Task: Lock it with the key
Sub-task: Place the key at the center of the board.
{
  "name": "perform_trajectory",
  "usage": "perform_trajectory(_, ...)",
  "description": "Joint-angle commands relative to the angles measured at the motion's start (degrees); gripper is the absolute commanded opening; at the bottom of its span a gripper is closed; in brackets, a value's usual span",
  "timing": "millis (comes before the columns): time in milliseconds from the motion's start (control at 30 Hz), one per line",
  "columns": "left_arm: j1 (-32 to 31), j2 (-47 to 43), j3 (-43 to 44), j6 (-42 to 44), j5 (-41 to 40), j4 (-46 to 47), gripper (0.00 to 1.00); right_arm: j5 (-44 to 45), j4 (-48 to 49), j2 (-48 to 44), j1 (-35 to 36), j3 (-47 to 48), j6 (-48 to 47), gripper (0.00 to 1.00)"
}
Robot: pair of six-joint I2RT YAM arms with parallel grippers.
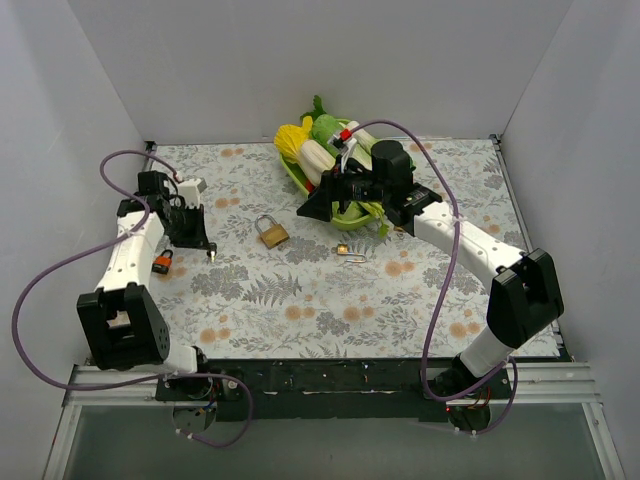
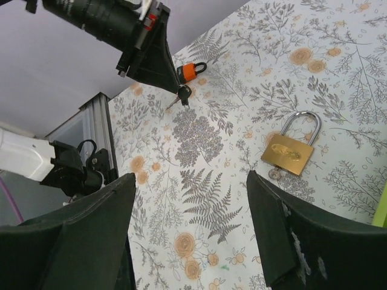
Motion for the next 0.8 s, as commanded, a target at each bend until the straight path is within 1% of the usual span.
perform_trajectory(0, 0.2, 5.8, 2.8, 7.0, -14.7, -9.5, 0.00, -2.5, -0.9, -1.8, 0.2, 1.4, -3.9, 0.81)
perform_trajectory(100, 0.6, 9.9, 2.8, 7.6, -21.0, -9.4, 0.00, -3.8, -1.7, -2.0, 0.2, 1.5, -5.3, 0.82)
perform_trajectory(200, 0.8, 10.8, 2.9, 8.0, -24.4, -7.4, 0.00, -4.5, -2.8, -2.6, 0.2, 1.5, -6.7, 0.81)
perform_trajectory(267, 0.7, 12.1, 2.8, 7.9, -25.0, -6.0, 0.00, -4.8, -3.4, -3.1, 0.2, 1.2, -7.1, 0.81)
perform_trajectory(300, 0.8, 12.7, 2.9, 7.8, -27.9, -5.7, 0.00, -4.9, -3.7, -3.4, 0.2, 0.9, -7.4, 0.81)
perform_trajectory(433, 0.8, 15.9, 2.8, 7.7, -31.0, -3.4, 0.00, -5.2, -4.5, -3.5, 0.2, 0.7, -7.8, 0.81)
perform_trajectory(567, 0.8, 18.5, 3.4, 7.1, -32.4, -1.6, 0.00, -4.9, -4.5, -3.6, 0.2, 0.7, -8.2, 0.81)
perform_trajectory(700, 0.9, 19.8, 6.1, 6.9, -29.8, -2.5, 0.01, -4.1, -4.7, -3.9, 0.2, -0.1, -8.3, 0.81)
perform_trajectory(733, 0.8, 20.2, 6.6, 6.7, -29.4, -2.7, 0.09, -3.7, -5.2, -3.8, 0.2, -0.2, -8.5, 0.81)
perform_trajectory(767, 0.8, 20.4, 7.2, 6.3, -28.6, -3.1, 0.12, -3.0, -5.4, -3.6, 0.1, -0.2, -9.0, 0.81)
